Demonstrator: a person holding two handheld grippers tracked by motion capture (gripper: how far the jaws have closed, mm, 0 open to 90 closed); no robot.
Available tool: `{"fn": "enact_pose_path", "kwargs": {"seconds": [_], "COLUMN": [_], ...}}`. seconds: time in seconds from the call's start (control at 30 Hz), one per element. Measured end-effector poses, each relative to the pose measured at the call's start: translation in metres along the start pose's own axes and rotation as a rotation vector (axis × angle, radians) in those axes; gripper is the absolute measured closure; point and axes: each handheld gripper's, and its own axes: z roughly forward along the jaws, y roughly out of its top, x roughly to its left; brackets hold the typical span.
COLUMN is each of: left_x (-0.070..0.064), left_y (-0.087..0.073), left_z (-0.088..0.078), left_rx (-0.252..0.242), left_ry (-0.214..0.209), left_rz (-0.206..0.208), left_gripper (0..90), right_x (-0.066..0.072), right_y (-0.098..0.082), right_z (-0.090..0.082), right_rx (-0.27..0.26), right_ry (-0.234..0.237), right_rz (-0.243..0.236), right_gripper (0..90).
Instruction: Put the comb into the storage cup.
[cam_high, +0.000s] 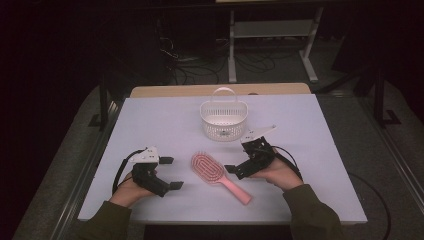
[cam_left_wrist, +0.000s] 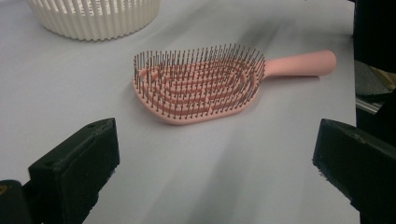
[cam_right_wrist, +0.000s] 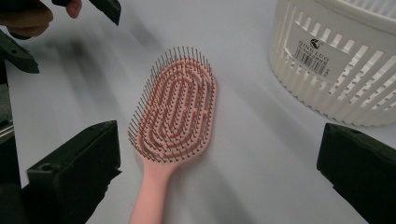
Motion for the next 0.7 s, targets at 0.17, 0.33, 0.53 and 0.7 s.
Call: {"fn": "enact_pose_path", "kwargs": {"seconds": [0.17,0.33,0.53,0.7], "left_x": [0.000,0.000,0.000,0.000], "left_y": [0.000,0.000,0.000,0.000], "left_z": [0.000,0.001,0.001,0.001], "left_rx": [0.000,0.000,0.001,0.003], "left_ry": [-0.001,-0.002,-0.001,-0.001], "left_rz": [-0.001,-0.002,-0.001,0.000], "left_gripper": [0.4,0.4,0.4,0.4], "right_x": [0.001,0.002,0.005,0.008], "right_y": [0.003,0.008,0.013,0.017], "right_z": [0.003,0.005,0.006,0.008], "right_rx": [0.004,-0.005,-0.019,-0.039], "right_ry": [0.002,0.010,0.027,0.031], "right_rz": [0.001,-0.001,0.003,0.001], "right_gripper": [0.0,0.0,0.0,0.0]}}
